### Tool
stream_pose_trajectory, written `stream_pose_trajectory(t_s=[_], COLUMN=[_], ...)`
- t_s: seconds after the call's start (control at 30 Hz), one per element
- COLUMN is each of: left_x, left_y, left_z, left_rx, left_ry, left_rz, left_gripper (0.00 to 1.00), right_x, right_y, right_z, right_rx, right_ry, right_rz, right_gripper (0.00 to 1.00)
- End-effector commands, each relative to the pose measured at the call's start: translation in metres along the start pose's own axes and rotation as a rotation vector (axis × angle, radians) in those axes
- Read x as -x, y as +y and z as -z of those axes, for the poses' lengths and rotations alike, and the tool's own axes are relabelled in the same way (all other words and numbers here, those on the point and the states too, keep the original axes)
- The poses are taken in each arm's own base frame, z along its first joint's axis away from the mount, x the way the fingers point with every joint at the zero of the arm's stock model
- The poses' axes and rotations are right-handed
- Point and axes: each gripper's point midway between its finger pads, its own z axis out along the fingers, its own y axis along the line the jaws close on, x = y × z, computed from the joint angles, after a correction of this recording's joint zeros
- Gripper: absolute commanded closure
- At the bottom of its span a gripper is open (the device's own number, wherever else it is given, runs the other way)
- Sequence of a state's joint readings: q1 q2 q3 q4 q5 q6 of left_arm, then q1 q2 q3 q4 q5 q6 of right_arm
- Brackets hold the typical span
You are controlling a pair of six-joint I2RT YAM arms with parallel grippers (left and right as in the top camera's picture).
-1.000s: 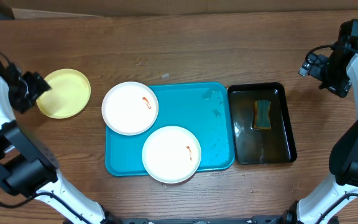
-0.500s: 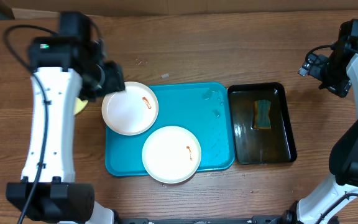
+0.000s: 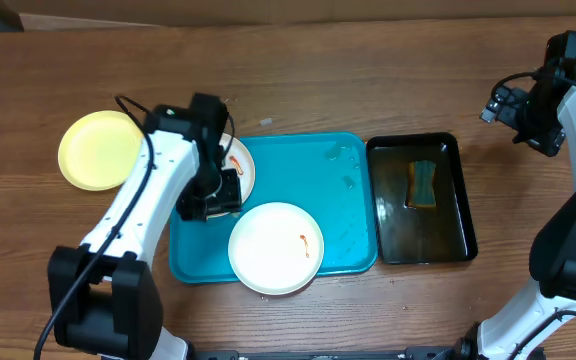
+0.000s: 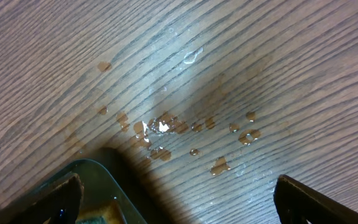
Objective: Clean dirty plates on tray and stack at the side
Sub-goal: 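Move the left gripper to the lower white plate and pinch its rim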
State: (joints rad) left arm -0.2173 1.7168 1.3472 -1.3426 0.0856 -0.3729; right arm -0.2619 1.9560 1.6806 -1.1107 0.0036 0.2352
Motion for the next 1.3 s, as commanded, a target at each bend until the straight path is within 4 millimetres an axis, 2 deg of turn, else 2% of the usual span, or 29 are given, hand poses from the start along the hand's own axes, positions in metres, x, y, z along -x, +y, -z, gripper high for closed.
stream_pose_trajectory(t_s=[0.0, 0.2, 0.27, 0.4, 0.57, 0.93, 1.1, 1.27], left_x=[-0.007, -0.016, -0.019, -0.022, -0.021, -0.031, -0.030, -0.030], left_y=[-0.002, -0.002, -0.002, -0.007, -0.007, -0.016, -0.018, -0.019], left_z=[-0.023, -0.058, -0.067, -0.078, -0.080, -0.089, -0.089, -0.089], left_rx=[-0.007, -0.025, -0.031, -0.073, -0.076, -0.063, -0.066, -0.070], left_ry=[0.033, 0.053, 0.059, 0.067, 0.060, 0.067, 0.060, 0.059], left_rz=[0.044, 0.041, 0.041, 0.026, 0.014, -0.038, -0.043, -0.044], left_gripper=[0.43, 0.50, 0.51, 0.59, 0.69, 0.73, 0.85, 0.91], right_x=[0.009, 0.009, 0.009, 0.009, 0.009, 0.009, 0.009, 0.009], right_y=[0.003, 0.003, 0.003, 0.003, 0.003, 0.003, 0.003, 0.003], right_z=[0.009, 0.009, 0.009, 0.009, 0.009, 0.009, 0.009, 0.009], right_rx=[0.015, 0.015, 0.015, 0.015, 0.015, 0.015, 0.015, 0.015], right_ry=[-0.032, -0.032, -0.032, -0.032, -0.032, -0.032, -0.032, -0.032], right_rz=[-0.005, -0.005, -0.005, -0.005, -0.005, -0.005, -0.005, -0.005], right_gripper=[0.00, 0.00, 0.00, 0.00, 0.00, 0.00, 0.00, 0.00])
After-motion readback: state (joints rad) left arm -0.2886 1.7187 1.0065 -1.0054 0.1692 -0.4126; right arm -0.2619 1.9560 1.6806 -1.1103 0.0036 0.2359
